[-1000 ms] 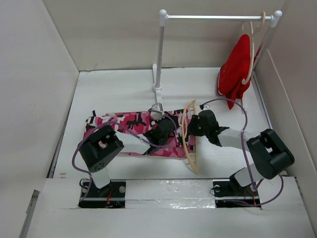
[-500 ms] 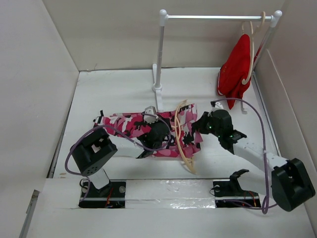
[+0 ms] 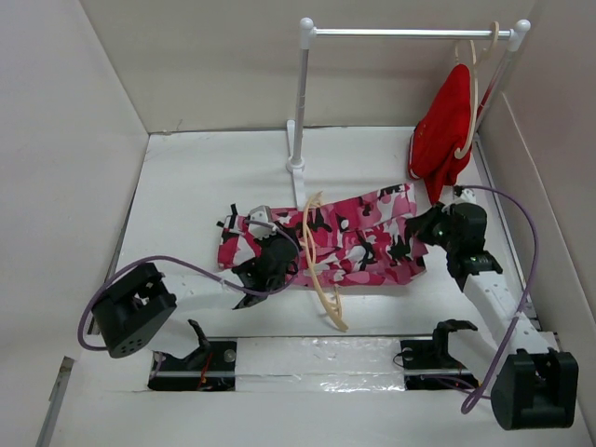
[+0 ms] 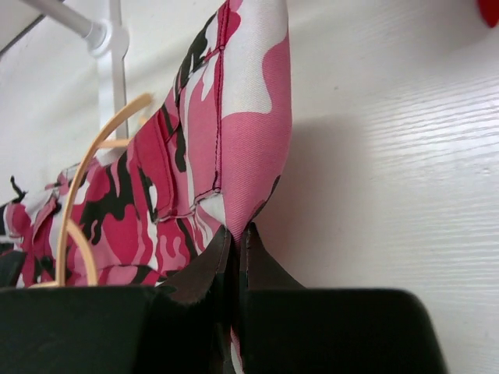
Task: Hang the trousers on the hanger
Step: Place the trousers on the hanger, then place the hanger at the clothesline.
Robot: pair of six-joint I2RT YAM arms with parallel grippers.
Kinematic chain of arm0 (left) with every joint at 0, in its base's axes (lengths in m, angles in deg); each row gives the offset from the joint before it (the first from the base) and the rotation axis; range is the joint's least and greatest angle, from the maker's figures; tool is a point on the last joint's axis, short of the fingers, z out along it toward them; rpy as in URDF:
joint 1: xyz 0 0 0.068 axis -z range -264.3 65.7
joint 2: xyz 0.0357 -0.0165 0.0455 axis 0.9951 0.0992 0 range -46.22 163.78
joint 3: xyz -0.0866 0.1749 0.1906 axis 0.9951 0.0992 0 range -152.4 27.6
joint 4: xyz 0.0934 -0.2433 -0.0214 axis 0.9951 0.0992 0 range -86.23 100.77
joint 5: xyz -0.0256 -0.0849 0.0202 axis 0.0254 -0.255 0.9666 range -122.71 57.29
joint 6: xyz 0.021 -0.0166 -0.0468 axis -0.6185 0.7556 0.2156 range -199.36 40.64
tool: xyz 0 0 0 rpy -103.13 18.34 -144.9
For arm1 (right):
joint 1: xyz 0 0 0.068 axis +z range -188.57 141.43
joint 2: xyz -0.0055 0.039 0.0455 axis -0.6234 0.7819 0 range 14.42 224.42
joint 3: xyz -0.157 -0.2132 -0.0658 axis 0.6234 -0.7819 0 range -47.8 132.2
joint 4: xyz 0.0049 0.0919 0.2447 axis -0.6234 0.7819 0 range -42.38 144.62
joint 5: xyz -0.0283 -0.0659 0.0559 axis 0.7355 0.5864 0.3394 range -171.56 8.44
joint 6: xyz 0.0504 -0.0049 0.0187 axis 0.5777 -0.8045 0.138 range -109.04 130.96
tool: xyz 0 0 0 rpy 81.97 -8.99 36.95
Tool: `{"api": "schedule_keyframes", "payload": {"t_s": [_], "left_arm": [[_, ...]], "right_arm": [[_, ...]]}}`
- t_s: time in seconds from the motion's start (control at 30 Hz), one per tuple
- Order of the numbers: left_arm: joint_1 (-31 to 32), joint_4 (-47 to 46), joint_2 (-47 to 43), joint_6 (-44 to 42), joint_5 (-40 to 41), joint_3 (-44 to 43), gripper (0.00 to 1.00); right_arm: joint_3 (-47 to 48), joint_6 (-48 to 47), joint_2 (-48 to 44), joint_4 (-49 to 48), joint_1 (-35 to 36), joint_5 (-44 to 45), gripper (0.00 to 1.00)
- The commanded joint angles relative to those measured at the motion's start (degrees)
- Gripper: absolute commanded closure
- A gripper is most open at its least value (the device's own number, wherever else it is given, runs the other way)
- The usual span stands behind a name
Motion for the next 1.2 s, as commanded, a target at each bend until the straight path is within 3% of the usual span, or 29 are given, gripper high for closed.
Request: {"api": "schedule_keyframes", "payload": {"t_s": [0.0, 0.27, 0.53, 0.63, 0.73, 0.77, 0.87, 0.9, 0.97, 1.0, 1.1, 1.17], "left_arm": [[-0.4, 7.9, -4.3, -3.9, 3.8, 0.6, 1.00], [-0.4, 8.9, -7.3, -8.8, 2.3, -0.7, 1.00], [1.5, 10.9, -8.4, -16.1, 0.4, -9.2, 1.00], [2.0, 16.3, -7.6, -15.1, 0.3, -14.2, 1.00], [2.0, 17.4, -8.8, -13.2, -2.2, -16.2, 1.00], [2.0, 17.6, -9.4, -12.6, -2.5, -16.4, 1.00], [2.0, 18.4, -12.0, -10.3, -2.8, -16.9, 1.00], [2.0, 18.0, -13.1, -10.2, -2.9, -17.1, 1.00], [2.0, 17.8, -13.7, -11.1, -2.9, -18.3, 1.00], [2.0, 18.0, -13.6, -11.6, -2.8, -20.1, 1.00], [2.0, 20.1, -13.6, -11.9, -2.4, -23.3, 1.00], [2.6, 19.5, -13.8, -12.2, -3.4, -24.1, 1.00]], "right_arm": [[1.8, -1.4, 0.5, -2.8, -3.4, -4.0, 1.00], [-0.3, -1.1, 2.4, -4.7, -4.2, -7.3, 1.00], [-3.5, -0.1, 3.6, -6.6, -4.2, -5.4, 1.00], [-4.1, 0.0, 4.2, -8.2, -4.2, -7.4, 1.00], [-2.2, -0.5, 1.8, -6.2, -2.8, -8.0, 0.94], [-1.5, -0.6, 0.7, -4.9, -1.8, -7.8, 0.90], [3.9, -1.4, -3.7, 2.2, 2.9, -5.1, 0.65], [5.2, -1.3, -4.8, 3.5, 5.8, -4.3, 0.48], [7.1, 0.4, -8.4, 3.9, 9.7, -1.5, 0.33], [6.9, 3.1, -9.4, 3.3, 12.0, -0.8, 0.21], [5.9, 7.4, -11.5, 0.8, 23.7, 3.9, 0.12], [7.0, 8.3, -11.6, 1.8, 32.9, 13.0, 0.10]]}}
